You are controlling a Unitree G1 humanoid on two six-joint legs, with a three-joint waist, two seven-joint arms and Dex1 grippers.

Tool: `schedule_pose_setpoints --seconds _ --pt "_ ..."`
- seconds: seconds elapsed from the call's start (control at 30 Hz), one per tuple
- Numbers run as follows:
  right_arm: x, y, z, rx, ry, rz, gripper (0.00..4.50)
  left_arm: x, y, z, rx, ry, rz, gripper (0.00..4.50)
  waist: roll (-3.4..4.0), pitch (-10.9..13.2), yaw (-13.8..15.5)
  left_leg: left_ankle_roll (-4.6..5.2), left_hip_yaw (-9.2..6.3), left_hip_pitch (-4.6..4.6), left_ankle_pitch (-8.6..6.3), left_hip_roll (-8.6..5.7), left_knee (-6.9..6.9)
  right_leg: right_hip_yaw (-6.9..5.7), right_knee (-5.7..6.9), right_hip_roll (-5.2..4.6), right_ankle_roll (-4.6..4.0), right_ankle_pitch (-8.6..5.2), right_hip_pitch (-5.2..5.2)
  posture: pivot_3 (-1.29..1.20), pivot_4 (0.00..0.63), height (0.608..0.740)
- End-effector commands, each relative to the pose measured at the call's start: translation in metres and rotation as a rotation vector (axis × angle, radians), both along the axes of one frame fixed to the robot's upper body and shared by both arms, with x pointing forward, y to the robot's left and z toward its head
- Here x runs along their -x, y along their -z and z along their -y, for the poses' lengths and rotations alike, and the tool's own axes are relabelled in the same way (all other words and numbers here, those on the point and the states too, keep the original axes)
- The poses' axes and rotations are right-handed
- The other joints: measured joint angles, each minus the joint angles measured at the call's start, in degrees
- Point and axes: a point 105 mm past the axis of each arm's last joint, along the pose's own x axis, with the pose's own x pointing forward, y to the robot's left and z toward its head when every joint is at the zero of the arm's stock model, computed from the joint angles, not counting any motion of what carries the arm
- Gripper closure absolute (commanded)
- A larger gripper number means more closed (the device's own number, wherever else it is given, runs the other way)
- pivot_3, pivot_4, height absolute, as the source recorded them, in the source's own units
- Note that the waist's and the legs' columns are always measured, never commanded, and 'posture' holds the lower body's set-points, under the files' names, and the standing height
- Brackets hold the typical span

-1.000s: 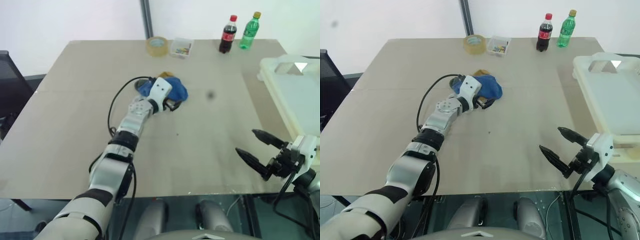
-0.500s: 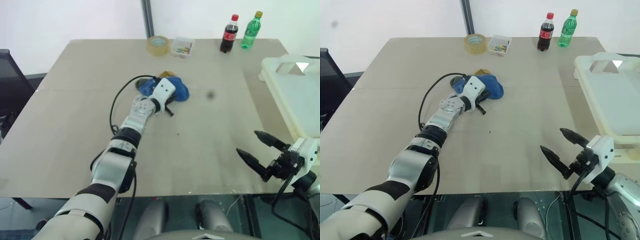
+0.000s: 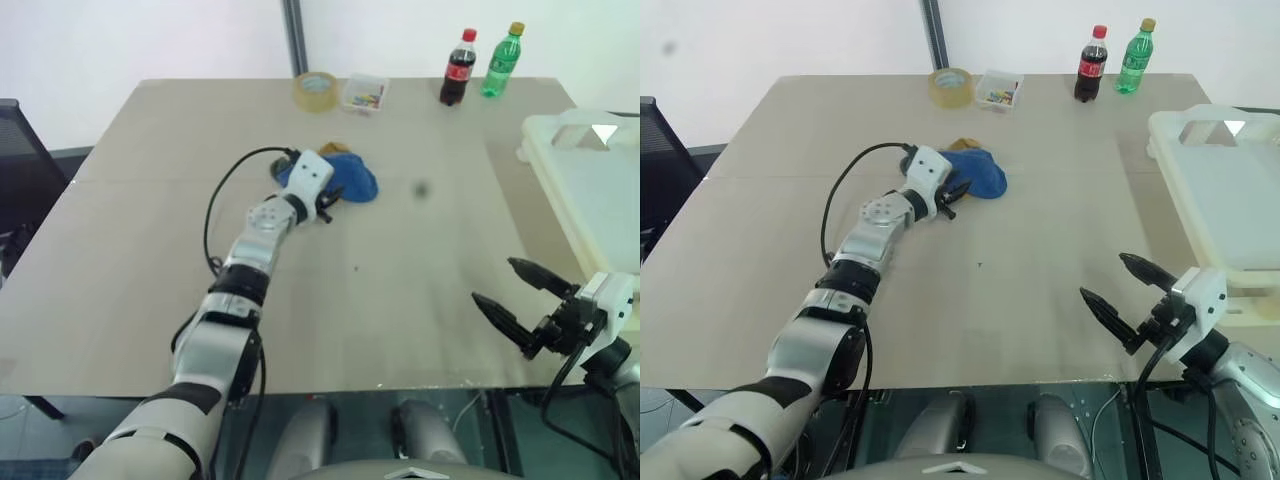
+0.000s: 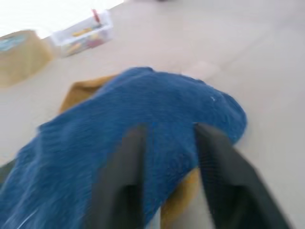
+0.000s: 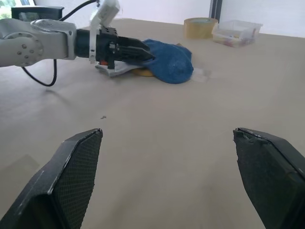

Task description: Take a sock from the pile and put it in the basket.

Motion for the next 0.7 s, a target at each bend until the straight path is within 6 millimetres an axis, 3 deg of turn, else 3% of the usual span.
schedule_pose_setpoints --seconds 0.03,0.2,0.7 --pt "0.002 -0.006 0.000 0.007 0.000 0.034 0.00 0.014 0.008 0.001 -0.008 0.012 -0.039 1.97 0.00 0.0 0.0 0.00 0.00 0.00 0.00 0.00 0.00 0.00 0.01 0.00 0.00 0.00 0.00 0.00 0.150 0.740" --pt "0.000 -0.007 0.001 0.007 0.000 0.034 0.00 0.027 0.024 0.011 0.144 -0.037 -0.186 1.97 0.00 0.0 0.5 0.01 -0.09 0.01 0.00 0.00 0.13 -0.09 0.08 0.00 0.02 0.02 0.05 0.00 0.150 0.740" --pt "-0.004 -0.007 -0.001 0.003 0.000 0.040 0.00 0.001 0.009 0.026 0.182 -0.101 -0.154 1.97 -0.01 0.0 0.3 0.04 -0.06 -0.02 0.02 -0.05 0.29 -0.05 0.08 0.01 0.17 0.11 0.09 0.00 0.150 0.740"
